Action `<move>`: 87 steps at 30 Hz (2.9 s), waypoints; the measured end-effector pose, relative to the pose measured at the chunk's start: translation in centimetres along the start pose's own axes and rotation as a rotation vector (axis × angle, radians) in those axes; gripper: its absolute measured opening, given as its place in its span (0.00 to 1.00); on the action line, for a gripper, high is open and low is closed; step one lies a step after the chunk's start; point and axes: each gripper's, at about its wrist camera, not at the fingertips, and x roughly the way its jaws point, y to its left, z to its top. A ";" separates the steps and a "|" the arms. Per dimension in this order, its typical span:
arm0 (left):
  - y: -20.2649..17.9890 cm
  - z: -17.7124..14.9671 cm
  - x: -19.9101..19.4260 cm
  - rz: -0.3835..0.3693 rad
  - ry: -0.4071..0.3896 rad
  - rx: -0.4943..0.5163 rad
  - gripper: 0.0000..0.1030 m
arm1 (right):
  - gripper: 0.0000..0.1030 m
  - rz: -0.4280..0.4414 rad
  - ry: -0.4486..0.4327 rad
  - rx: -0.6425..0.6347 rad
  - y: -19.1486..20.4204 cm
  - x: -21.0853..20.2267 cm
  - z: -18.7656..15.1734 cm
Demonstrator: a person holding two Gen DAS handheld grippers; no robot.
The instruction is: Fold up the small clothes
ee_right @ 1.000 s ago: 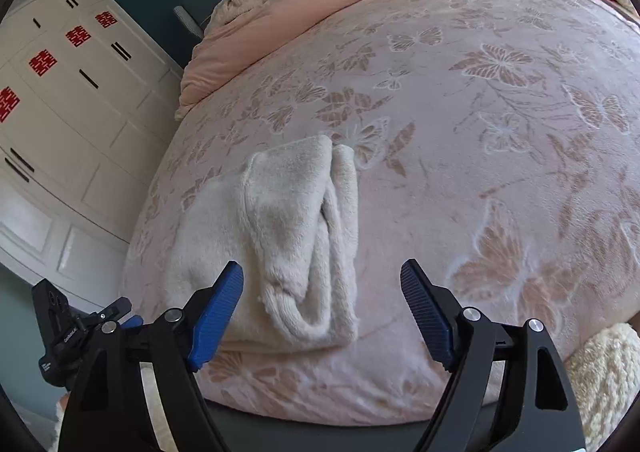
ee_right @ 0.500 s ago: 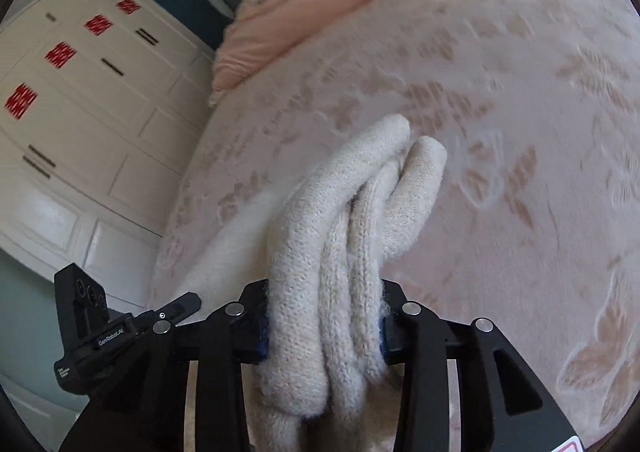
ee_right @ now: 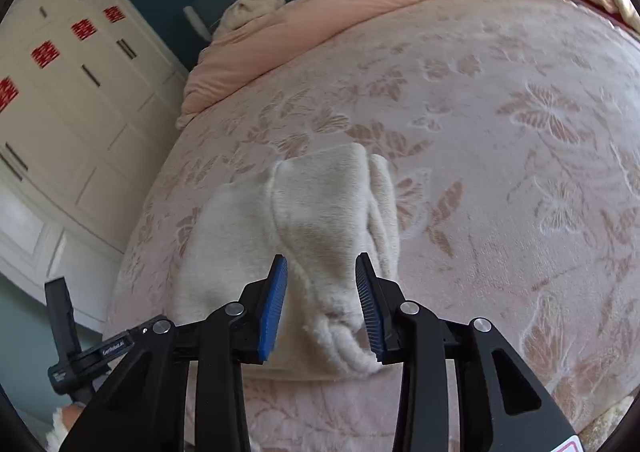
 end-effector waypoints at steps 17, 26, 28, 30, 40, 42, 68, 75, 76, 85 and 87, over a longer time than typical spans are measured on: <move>-7.7 -4.4 -6.2 0.167 -0.104 0.232 0.75 | 0.61 -0.255 0.030 -0.116 3.8 -4.1 -5.7; -9.6 -7.5 -8.5 0.192 -0.153 0.279 0.85 | 0.69 -0.263 -0.022 -0.056 2.0 -7.2 -7.4; -8.8 -7.6 -8.4 0.176 -0.133 0.247 0.87 | 0.69 -0.243 -0.005 -0.052 1.3 -6.6 -7.5; -7.3 -7.3 -8.0 0.129 -0.093 0.174 0.88 | 0.69 -0.219 0.032 -0.032 0.4 -5.6 -7.5; -4.4 -7.0 -8.8 0.186 -0.124 0.098 0.88 | 0.44 -0.240 -0.019 -0.085 2.6 -6.5 -7.2; -4.9 -7.2 -8.9 0.187 -0.142 0.116 0.88 | 0.46 -0.264 -0.046 -0.110 3.7 -7.1 -7.8; -10.2 -11.1 -7.9 0.249 -0.218 0.246 0.89 | 0.62 -0.287 -0.015 -0.142 5.4 -7.0 -12.1; -10.3 -11.2 -8.4 0.257 -0.235 0.235 0.89 | 0.62 -0.287 -0.025 -0.138 5.5 -7.4 -12.2; -10.3 -11.2 -8.4 0.257 -0.237 0.234 0.89 | 0.62 -0.287 -0.024 -0.139 5.5 -7.4 -12.2; -10.3 -11.4 -8.3 0.266 -0.240 0.244 0.89 | 0.62 -0.304 -0.021 -0.139 5.6 -7.4 -12.5; -10.2 -11.4 -8.3 0.265 -0.238 0.245 0.89 | 0.62 -0.306 -0.020 -0.140 5.7 -7.4 -12.5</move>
